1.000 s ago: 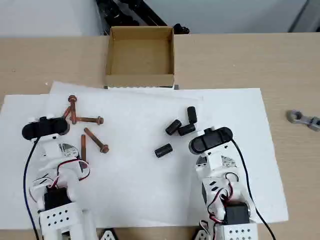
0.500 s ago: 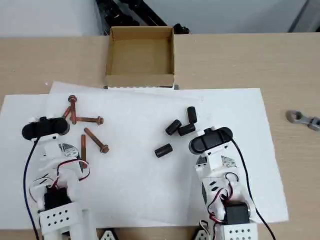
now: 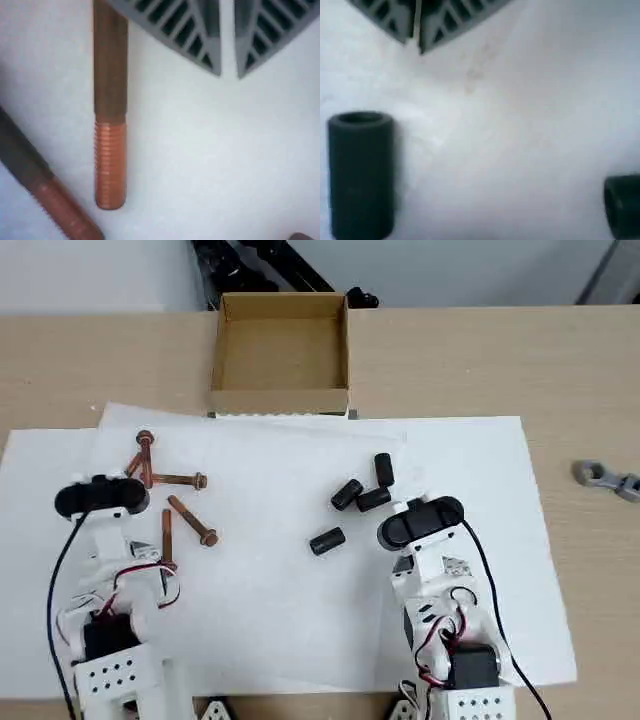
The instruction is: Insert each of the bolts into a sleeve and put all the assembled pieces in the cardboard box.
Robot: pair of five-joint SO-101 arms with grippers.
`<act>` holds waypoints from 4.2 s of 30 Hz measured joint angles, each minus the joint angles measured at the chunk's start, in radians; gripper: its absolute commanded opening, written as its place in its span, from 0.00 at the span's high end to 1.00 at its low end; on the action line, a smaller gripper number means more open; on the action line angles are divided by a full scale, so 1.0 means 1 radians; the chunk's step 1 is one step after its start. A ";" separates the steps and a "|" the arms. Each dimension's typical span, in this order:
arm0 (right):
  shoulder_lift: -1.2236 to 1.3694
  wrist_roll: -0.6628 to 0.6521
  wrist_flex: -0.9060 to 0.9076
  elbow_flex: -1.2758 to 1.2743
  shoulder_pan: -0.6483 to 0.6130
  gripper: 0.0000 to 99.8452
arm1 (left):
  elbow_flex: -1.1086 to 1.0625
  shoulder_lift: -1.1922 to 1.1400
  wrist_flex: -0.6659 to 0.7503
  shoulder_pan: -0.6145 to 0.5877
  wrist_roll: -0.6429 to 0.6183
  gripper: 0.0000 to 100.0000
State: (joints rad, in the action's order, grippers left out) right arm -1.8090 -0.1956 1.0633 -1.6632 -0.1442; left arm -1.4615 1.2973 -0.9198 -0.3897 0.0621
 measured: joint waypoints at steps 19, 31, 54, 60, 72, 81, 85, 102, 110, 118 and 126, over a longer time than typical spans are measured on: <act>0.104 -0.186 0.083 0.249 0.095 0.91 | 0.407 -0.190 -0.226 0.000 0.006 0.92; 0.793 -0.074 0.189 0.807 0.101 0.91 | 0.913 -0.778 -0.399 -0.012 -0.048 0.92; 1.692 0.138 0.562 1.636 -0.044 0.83 | 1.863 -1.708 -0.806 0.104 -0.110 0.92; 1.751 0.169 0.523 1.642 -0.057 0.83 | 2.074 -1.886 -0.807 0.106 -0.117 0.92; 1.751 0.172 0.454 1.642 -0.055 0.83 | 2.297 -1.961 -0.810 0.103 -0.112 0.92; 1.751 0.172 0.431 1.642 -0.057 0.83 | 2.306 -2.147 -0.810 0.103 -0.114 0.84; 1.751 0.172 0.431 1.642 -0.058 0.83 | 2.355 -2.171 -0.807 0.097 -0.112 0.83; 1.751 0.175 0.431 1.642 -0.057 0.83 | 2.473 -2.300 -0.776 0.084 -0.130 0.83; 1.751 0.175 0.431 1.642 -0.058 0.83 | 2.478 -2.321 -0.758 0.074 -0.170 0.90; 1.751 0.175 0.431 1.642 -0.060 0.83 | 2.458 -2.318 -0.740 0.087 -0.175 0.99; 1.751 0.175 0.431 1.642 -0.060 0.83 | 2.469 -2.318 -0.746 0.086 -0.155 0.99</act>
State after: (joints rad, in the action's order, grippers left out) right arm -0.0583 -0.0207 1.4945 -0.0215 -0.2041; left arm 1.0073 -1.0211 -1.6655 -0.3038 -0.0928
